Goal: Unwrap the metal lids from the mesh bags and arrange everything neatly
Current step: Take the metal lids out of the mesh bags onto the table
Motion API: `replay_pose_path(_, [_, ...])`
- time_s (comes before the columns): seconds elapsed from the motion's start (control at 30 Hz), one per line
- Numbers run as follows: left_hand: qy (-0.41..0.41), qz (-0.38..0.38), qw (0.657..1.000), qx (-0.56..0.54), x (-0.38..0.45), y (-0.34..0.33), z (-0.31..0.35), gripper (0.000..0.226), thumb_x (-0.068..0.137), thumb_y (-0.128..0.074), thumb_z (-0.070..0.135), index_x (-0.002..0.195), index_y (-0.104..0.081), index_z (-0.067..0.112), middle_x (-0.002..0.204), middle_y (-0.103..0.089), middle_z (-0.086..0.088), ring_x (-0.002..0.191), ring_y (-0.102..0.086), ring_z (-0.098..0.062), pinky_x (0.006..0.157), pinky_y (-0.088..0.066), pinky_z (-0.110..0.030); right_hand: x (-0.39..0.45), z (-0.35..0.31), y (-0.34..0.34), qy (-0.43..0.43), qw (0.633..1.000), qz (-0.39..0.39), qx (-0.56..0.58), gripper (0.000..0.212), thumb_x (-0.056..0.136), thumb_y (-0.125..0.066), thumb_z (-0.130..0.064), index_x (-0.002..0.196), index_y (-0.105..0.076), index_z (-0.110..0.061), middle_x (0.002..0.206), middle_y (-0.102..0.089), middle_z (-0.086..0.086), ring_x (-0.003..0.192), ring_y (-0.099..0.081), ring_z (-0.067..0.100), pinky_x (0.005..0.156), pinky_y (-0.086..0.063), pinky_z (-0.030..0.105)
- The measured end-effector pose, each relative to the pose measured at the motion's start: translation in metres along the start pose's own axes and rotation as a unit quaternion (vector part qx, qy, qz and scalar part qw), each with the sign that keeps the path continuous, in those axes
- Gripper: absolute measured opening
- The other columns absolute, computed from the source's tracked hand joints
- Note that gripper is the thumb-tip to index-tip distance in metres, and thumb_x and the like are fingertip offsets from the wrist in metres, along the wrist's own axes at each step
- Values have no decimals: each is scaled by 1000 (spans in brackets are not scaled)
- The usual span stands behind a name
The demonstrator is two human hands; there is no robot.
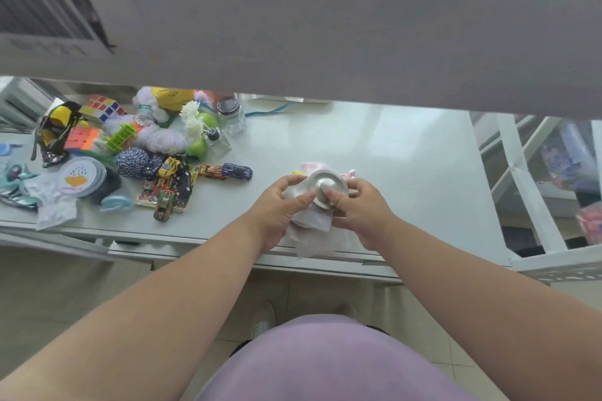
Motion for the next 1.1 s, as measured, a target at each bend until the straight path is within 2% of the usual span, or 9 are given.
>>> replay_pose_path(0.1, [-3,23,999,25,0,6,-3,42,91,-82,2,127,-67,20,135,-69,-27,106,-72,-37,104,-59,-56,8,-5,12,-3,995,55,-78,43,83,-87,-34,111,-62,-15,91,-72,11,64,-66,20,55,-55,31])
replay_pose_path(0.2, [-15,62,997,52,1,6,-3,35,93,-72,1,116,-70,27,130,-70,-21,97,-69,-28,84,-60,-39,26,-10,28,-3,994,104,-42,38,89,-81,-25,118,-60,-11,79,-66,11,52,-54,17,47,-45,27])
replay_pose_path(0.33, [-31,93,992,81,2,10,-1,39,94,-66,6,124,-68,30,122,-70,-9,96,-67,-22,74,-53,-29,63,-25,52,5,985,174,-7,19,97,-70,-23,114,-65,-15,75,-70,8,46,-63,12,73,-64,38])
replay_pose_path(0.43, [-35,100,990,90,4,13,-2,49,96,-66,8,138,-60,30,126,-68,-6,104,-68,-20,76,-53,-26,86,-27,59,5,984,176,-18,5,97,-68,-18,102,-68,-17,80,-76,6,54,-74,13,90,-64,47])
replay_pose_path(0.6, [-25,121,989,81,6,15,-3,55,88,-72,16,140,-58,31,134,-68,-7,119,-70,-27,95,-60,-37,75,-21,60,-21,981,190,-31,31,94,-69,-21,122,-59,-15,104,-77,7,71,-81,19,83,-64,40])
replay_pose_path(0.73, [-16,127,990,52,6,16,-6,53,88,-76,14,137,-62,29,131,-70,-8,115,-72,-29,95,-61,-41,31,2,43,-58,984,167,-28,30,90,-73,-24,112,-64,-6,80,-74,8,64,-78,22,67,-61,38])
replay_pose_path(0.87, [-11,97,995,14,7,11,-8,49,89,-85,13,131,-64,28,128,-74,-10,114,-75,-33,100,-62,-53,0,17,3,-83,996,36,-20,18,88,-76,-21,96,-78,-5,87,-74,12,63,-69,22,53,-51,28])
replay_pose_path(0.97, [-13,94,995,-9,2,12,-10,46,87,-88,11,122,-65,32,128,-74,-12,116,-75,-37,99,-61,-61,-6,17,-10,-91,996,18,5,14,83,-81,-19,91,-81,-7,82,-77,8,63,-67,18,52,-48,25])
replay_pose_path(1.1, [-11,84,996,-21,-2,21,-14,49,85,-91,14,125,-67,29,130,-76,-14,116,-75,-40,98,-61,-64,-4,20,-16,-94,995,23,26,30,73,-91,-18,94,-78,-2,79,-76,9,62,-64,17,48,-44,24])
Point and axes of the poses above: each hand's wrist, its own x-axis towards the middle knuckle, its own y-axis out of the back of the hand, z = x × y, the point moved 5 cm from there along x, towards the middle knuckle
